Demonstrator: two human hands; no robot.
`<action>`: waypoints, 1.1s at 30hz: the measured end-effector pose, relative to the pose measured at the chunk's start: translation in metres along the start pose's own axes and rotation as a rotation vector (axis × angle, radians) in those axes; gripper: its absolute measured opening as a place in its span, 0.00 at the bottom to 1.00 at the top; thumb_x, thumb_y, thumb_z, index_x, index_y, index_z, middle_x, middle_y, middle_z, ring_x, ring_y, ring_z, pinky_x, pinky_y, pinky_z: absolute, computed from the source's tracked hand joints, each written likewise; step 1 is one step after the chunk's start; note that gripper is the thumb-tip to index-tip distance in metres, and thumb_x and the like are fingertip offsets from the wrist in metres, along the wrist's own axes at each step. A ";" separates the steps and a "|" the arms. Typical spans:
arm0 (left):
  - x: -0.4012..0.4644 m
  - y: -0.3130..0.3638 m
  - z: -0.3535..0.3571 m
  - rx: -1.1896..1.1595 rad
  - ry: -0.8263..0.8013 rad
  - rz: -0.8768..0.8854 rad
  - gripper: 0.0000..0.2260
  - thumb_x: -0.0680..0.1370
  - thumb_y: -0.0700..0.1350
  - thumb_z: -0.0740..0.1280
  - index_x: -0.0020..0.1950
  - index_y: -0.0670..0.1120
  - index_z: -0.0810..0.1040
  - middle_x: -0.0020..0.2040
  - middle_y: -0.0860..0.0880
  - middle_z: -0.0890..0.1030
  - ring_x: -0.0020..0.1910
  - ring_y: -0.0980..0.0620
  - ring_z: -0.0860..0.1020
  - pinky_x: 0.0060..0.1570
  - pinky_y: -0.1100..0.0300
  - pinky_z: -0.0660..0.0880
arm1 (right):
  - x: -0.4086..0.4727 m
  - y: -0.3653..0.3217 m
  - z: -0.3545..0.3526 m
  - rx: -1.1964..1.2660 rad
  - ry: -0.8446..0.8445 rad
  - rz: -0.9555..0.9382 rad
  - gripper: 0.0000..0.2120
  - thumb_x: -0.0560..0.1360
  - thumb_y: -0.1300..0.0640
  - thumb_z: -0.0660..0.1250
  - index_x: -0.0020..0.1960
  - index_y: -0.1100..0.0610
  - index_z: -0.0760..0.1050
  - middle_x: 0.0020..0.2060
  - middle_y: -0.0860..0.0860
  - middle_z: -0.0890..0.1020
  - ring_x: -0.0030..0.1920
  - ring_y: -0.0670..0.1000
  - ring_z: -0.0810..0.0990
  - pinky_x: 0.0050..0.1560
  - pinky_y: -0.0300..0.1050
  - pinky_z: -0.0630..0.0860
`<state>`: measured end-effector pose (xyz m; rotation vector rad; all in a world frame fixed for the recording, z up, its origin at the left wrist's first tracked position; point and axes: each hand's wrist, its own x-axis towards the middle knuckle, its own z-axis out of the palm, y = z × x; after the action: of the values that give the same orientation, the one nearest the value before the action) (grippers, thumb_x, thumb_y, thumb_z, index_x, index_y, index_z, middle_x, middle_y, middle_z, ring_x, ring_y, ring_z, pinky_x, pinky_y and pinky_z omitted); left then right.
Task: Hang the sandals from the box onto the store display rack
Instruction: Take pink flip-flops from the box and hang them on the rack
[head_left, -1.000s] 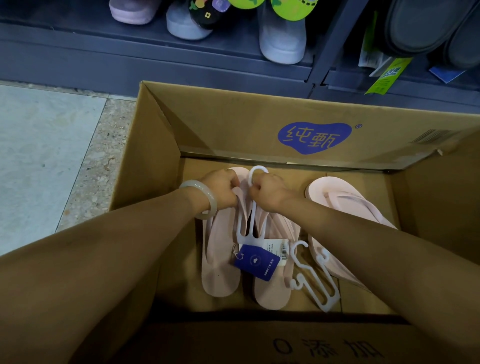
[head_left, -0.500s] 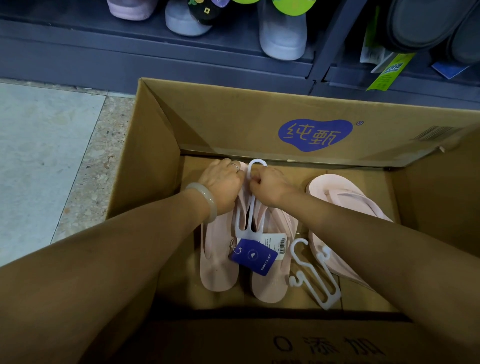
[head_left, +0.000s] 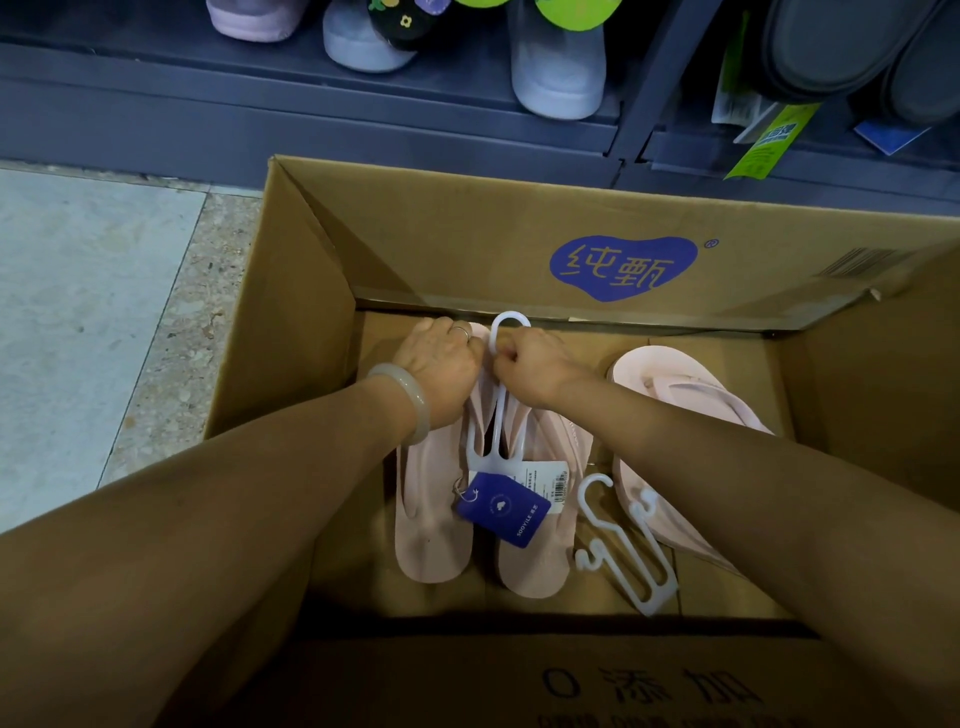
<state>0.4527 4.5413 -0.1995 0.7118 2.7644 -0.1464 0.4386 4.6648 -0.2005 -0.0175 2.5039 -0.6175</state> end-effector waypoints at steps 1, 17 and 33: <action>-0.001 0.001 0.001 0.012 0.013 0.002 0.17 0.75 0.44 0.64 0.63 0.44 0.70 0.59 0.44 0.73 0.59 0.47 0.71 0.63 0.54 0.65 | 0.000 0.000 0.000 -0.002 0.000 0.002 0.18 0.76 0.60 0.58 0.29 0.51 0.59 0.29 0.48 0.65 0.41 0.55 0.69 0.28 0.39 0.58; -0.007 -0.017 -0.010 -0.432 -0.060 -0.080 0.22 0.70 0.45 0.70 0.62 0.49 0.70 0.65 0.48 0.65 0.65 0.48 0.64 0.62 0.55 0.65 | -0.009 0.003 -0.009 0.055 0.077 -0.030 0.18 0.78 0.57 0.57 0.29 0.54 0.62 0.26 0.49 0.67 0.37 0.55 0.71 0.28 0.43 0.60; 0.012 -0.024 -0.072 -1.031 -0.265 -0.090 0.11 0.78 0.51 0.65 0.47 0.45 0.82 0.45 0.46 0.81 0.43 0.51 0.76 0.50 0.56 0.75 | -0.041 0.016 -0.061 0.353 -0.013 -0.322 0.04 0.72 0.63 0.70 0.45 0.63 0.82 0.36 0.55 0.83 0.36 0.42 0.79 0.45 0.36 0.75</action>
<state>0.4135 4.5376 -0.1333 0.2454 2.1687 1.0031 0.4429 4.7110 -0.1412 -0.2958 2.3624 -1.1796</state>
